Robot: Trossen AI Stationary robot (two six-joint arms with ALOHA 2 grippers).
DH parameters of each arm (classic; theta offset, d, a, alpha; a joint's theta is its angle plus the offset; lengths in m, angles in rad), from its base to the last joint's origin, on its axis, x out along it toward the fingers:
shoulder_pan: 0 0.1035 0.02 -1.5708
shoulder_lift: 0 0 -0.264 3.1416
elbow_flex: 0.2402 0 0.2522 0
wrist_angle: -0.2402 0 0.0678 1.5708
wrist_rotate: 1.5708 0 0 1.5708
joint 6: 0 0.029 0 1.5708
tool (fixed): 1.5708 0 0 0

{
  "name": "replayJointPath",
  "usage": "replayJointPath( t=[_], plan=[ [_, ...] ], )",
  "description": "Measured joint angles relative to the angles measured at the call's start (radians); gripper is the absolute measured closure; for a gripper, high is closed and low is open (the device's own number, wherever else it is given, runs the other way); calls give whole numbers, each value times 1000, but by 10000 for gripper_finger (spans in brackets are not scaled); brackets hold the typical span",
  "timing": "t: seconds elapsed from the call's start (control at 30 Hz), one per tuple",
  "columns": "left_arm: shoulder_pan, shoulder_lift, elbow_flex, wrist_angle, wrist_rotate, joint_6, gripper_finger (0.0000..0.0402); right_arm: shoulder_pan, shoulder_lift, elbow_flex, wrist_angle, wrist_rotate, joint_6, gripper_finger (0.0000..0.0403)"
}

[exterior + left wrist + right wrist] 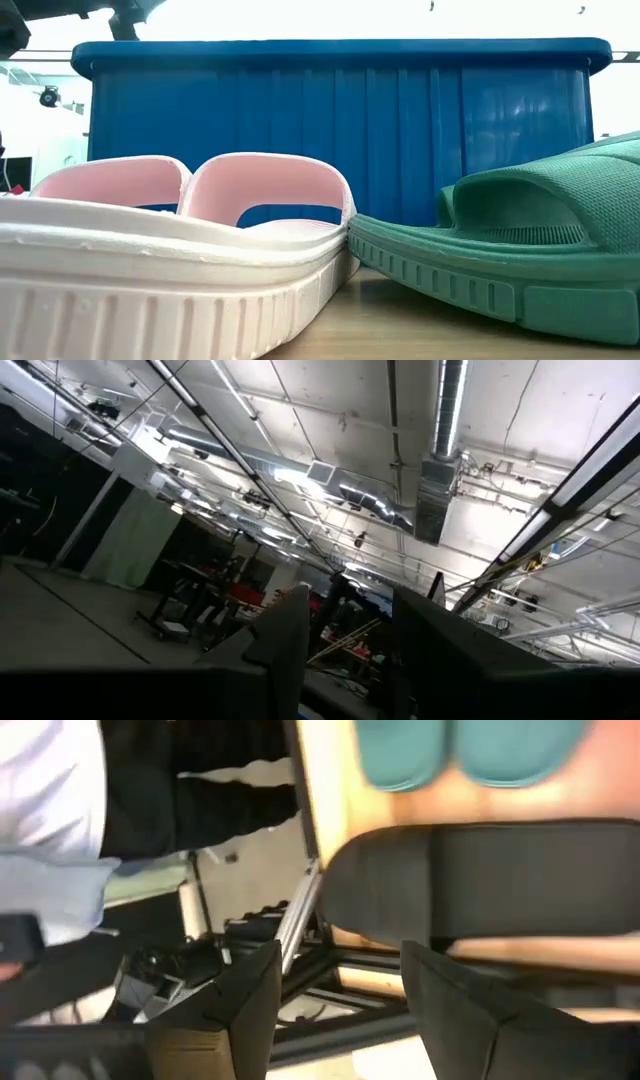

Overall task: Pick and place slides into bin
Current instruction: Put the black slide into the blue bin

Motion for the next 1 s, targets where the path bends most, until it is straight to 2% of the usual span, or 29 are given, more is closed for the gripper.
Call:
replayJointPath(
  t=[0.17, 0.33, 0.53, 0.77, 1.0],
  plan=[
    [0, 20, 0, 1, -2, -1, 269, 102, 3, -141, 142, 54, 51, 209],
    [0, 52, 0, 1, -10, -3, 269, 167, 2, -254, 194, 101, 92, 209],
    [0, 83, 0, 1, -28, -3, 269, 191, 6, -326, 250, 258, 96, 209],
    [0, 113, 0, 2, -29, -3, 269, 206, 40, -406, 439, 247, 90, 209],
    [0, 136, 0, 3, -29, -3, 269, 239, 79, -471, 511, 177, 154, 209]
  ],
)
